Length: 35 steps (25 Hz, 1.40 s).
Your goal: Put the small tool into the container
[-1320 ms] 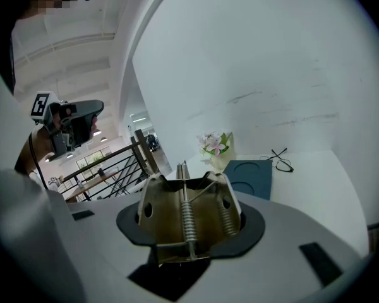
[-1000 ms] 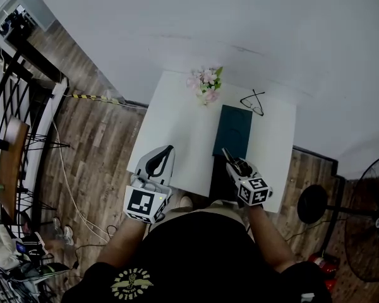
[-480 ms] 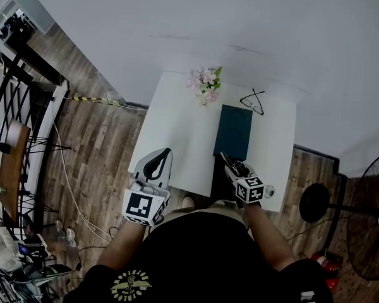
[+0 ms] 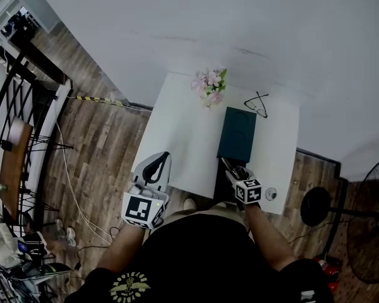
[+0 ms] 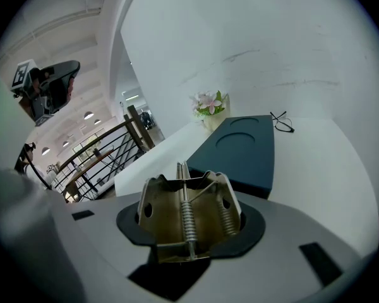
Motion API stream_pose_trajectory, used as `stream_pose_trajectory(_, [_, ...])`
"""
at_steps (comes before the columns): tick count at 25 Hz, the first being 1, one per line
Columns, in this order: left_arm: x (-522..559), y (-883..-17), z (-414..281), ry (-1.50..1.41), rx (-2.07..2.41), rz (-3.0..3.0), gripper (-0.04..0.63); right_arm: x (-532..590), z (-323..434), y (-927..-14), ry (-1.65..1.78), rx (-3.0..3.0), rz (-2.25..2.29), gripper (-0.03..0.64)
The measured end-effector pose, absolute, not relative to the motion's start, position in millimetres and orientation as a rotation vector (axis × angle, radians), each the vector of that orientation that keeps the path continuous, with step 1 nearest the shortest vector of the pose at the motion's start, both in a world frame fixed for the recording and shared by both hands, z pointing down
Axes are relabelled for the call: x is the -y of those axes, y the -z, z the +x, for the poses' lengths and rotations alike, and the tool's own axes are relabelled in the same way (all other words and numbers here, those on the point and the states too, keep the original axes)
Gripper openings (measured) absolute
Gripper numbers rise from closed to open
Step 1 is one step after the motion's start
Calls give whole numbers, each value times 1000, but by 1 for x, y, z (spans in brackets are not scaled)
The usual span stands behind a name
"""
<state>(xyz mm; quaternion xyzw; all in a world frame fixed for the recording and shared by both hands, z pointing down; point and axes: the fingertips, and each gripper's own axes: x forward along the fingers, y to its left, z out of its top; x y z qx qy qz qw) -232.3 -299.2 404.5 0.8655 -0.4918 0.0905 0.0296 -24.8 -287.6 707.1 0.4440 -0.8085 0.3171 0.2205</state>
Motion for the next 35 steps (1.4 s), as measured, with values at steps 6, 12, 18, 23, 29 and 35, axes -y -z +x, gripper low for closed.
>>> stream_pose_trajectory(6, [291,-406,-234,-288,1502,2670,6,280,-29,-723,-871,2196,1192,176])
stream_pose_trajectory(12, [289,-411,-236,-297,1502,2664,6,281,-30,-735,-847,2149,1176,176])
stream_pose_trajectory(18, [283,-410,-236,-289,1495,2669,6,281,-31,-743,-840,2078,1168,181])
stream_pose_trajectory(23, [281,-409,-232,-270,1472,2687,6,279,-36,-739,-885,2119,1170,245])
stream_pose_trajectory(29, [276,-408,-224,-257,1432,2714,6,273,-30,-726,-866,2149,1215,256])
stream_pose_trajectory(35, [274,-406,-217,-241,1400,2735,6,267,-19,-712,-837,2158,1272,261])
